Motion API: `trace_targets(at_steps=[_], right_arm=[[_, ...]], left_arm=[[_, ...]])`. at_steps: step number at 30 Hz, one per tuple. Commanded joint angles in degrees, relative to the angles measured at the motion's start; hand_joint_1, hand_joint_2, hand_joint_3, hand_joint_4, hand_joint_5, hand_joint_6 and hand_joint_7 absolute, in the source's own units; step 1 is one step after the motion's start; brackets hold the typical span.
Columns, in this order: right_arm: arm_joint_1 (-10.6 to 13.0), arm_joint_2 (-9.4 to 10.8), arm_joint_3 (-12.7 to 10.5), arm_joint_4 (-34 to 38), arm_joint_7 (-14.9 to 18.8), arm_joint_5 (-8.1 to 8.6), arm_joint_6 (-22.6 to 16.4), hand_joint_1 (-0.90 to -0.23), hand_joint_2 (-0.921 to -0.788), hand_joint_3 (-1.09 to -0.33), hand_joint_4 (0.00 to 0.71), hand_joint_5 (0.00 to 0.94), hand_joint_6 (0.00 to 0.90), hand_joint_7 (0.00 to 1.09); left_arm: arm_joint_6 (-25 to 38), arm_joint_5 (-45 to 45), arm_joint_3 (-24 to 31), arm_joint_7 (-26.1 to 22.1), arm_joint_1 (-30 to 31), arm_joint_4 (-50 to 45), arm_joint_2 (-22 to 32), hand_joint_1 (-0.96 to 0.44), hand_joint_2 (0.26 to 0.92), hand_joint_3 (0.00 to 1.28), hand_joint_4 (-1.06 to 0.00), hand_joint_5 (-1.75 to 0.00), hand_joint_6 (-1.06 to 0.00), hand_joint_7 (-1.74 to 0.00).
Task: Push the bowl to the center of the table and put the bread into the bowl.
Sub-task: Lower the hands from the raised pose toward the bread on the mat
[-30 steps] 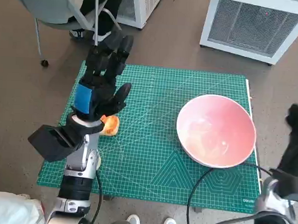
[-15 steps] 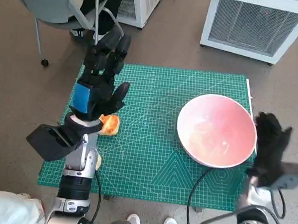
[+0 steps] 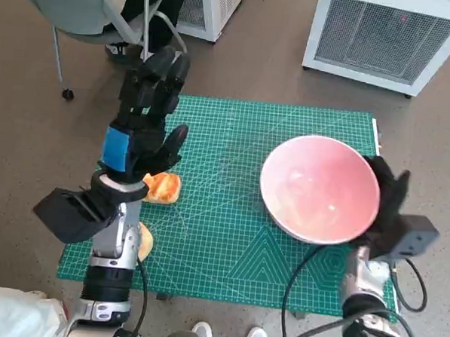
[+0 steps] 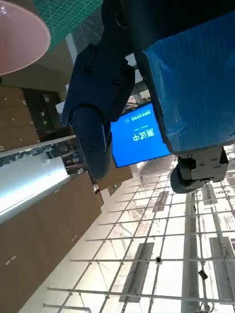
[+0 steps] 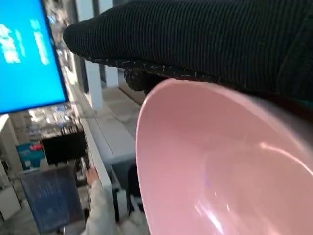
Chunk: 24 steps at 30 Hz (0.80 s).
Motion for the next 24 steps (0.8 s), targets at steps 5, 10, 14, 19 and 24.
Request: trace_targets(at_steps=[5,10,14,19,24], right_arm=[[-2.1,1.7,0.6,0.8,-0.6,-0.49,2.4,-0.519,-0.921,-0.836,0.323,0.006,0.202,0.33],[-3.6,2.5,0.7,0.9,-0.3,-0.37,3.4,-0.512,-0.921,-0.840,0.323,0.006,0.202,0.33],[-4.7,3.2,0.8,0.9,-0.3,-0.30,4.0,-0.506,-0.921,-0.845,0.322,0.004,0.201,0.33],[-6.4,4.4,1.0,1.0,-0.5,-0.38,5.4,-0.497,-0.921,-0.846,0.328,0.006,0.206,0.34],[-7.6,5.0,2.1,1.1,-1.4,-1.48,6.7,-0.506,-0.921,-0.854,0.312,0.002,0.172,0.41]], left_arm=[[0.4,-0.1,0.9,0.6,1.8,-1.6,1.2,-0.36,0.921,0.44,-0.17,0.00,-0.01,-0.59],[0.5,0.1,1.2,1.2,2.3,-1.9,1.5,-0.37,0.921,0.44,-0.17,0.00,-0.01,-0.59],[0.5,0.5,1.3,1.8,2.7,-2.3,1.6,-0.37,0.921,0.44,-0.17,0.00,-0.02,-0.58],[0.4,1.0,1.3,2.6,3.0,-2.7,1.9,-0.37,0.921,0.44,-0.16,0.00,-0.02,-0.57],[0.1,1.4,1.4,3.1,3.2,-2.9,2.3,-0.38,0.921,0.44,-0.17,0.00,-0.03,-0.57]])
